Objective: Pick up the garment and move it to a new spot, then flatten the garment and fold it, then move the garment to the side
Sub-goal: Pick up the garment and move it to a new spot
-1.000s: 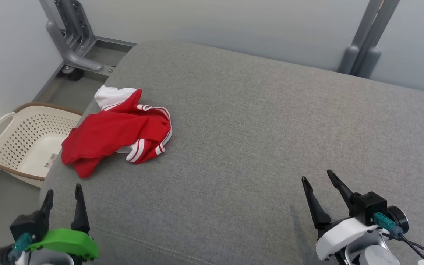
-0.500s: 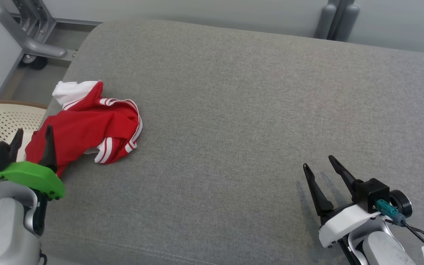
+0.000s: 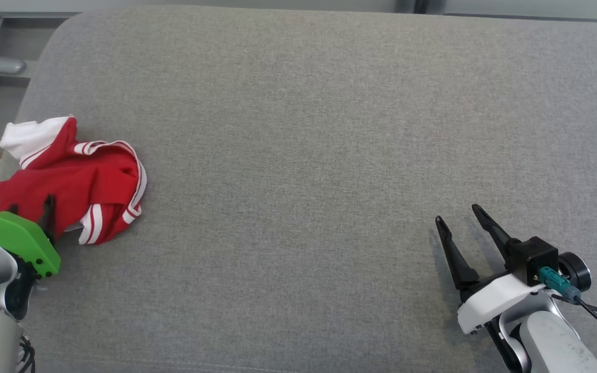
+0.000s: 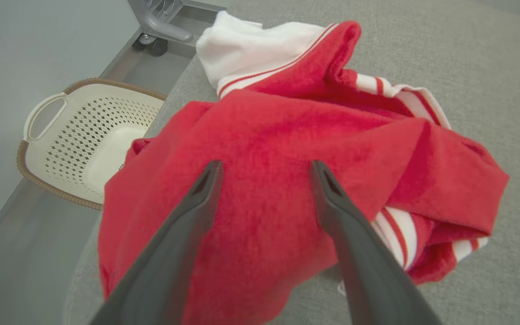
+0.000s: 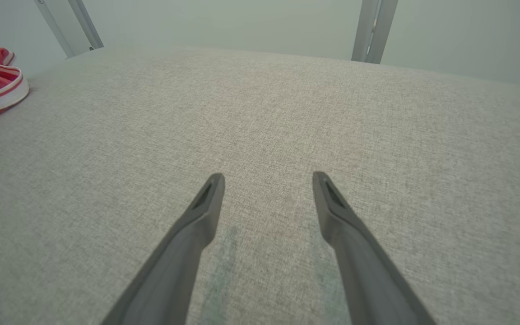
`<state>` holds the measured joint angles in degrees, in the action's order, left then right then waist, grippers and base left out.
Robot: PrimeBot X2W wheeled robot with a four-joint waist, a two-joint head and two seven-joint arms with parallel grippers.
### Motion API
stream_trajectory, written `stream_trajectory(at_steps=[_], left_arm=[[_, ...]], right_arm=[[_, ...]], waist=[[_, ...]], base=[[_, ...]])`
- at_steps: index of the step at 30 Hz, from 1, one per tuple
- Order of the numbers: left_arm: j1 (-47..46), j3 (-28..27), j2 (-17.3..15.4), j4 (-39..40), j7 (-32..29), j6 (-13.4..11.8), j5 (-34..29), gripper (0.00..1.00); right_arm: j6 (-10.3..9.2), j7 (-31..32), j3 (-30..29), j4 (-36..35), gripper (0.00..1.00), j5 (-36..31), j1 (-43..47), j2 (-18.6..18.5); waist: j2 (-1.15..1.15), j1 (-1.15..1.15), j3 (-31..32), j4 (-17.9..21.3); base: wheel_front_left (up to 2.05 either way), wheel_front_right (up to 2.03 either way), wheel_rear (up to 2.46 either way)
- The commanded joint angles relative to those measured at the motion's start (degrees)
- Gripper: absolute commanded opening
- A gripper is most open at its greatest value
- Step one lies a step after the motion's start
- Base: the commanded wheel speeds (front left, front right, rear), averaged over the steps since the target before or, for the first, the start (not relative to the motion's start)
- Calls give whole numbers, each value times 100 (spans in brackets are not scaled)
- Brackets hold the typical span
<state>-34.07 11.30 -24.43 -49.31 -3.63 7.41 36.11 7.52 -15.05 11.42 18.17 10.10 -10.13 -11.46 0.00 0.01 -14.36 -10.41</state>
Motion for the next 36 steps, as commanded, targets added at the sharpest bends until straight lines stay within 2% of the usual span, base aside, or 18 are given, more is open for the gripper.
stream_trajectory(at_steps=[1,6,14,15,16,17,25,31,36], left_arm=[[-95,7,-49,-81,-103,11,74,100],[-249,23,-64,-470,-431,12,302,100],[-349,242,199,-902,-651,14,450,100],[-331,282,241,-941,-625,14,461,74],[-327,292,266,-956,-546,17,486,9],[-306,347,300,-979,-526,19,469,0],[-109,590,376,-987,24,23,576,0],[94,900,415,-501,576,19,716,0],[297,1370,399,43,934,15,835,0]], right_arm=[[-7,-16,6,-18,100,25,-93,-14],[-7,-16,14,-53,100,42,-165,-98],[-7,-16,-38,-64,100,77,-199,-169],[-7,-16,-32,-52,100,73,-216,-153],[-7,-16,-27,-44,100,73,-228,-137],[-7,-16,-22,-37,100,72,-225,-112],[-7,-16,-7,59,100,154,-122,41],[-7,-16,36,142,100,221,-61,223],[-7,-16,52,224,100,309,-2,310]], waist=[[0,-1,-199,206],[0,-1,-400,385],[0,-1,-566,458],[0,-1,-567,463],[0,-1,-562,466],[0,-1,-540,464],[0,-1,-187,371],[0,-1,177,381],[0,-1,419,487]], base=[[0,0,0],[0,0,0],[0,0,0],[0,0,0],[0,0,0],[0,0,0],[0,0,0],[0,0,0],[0,0,0]])
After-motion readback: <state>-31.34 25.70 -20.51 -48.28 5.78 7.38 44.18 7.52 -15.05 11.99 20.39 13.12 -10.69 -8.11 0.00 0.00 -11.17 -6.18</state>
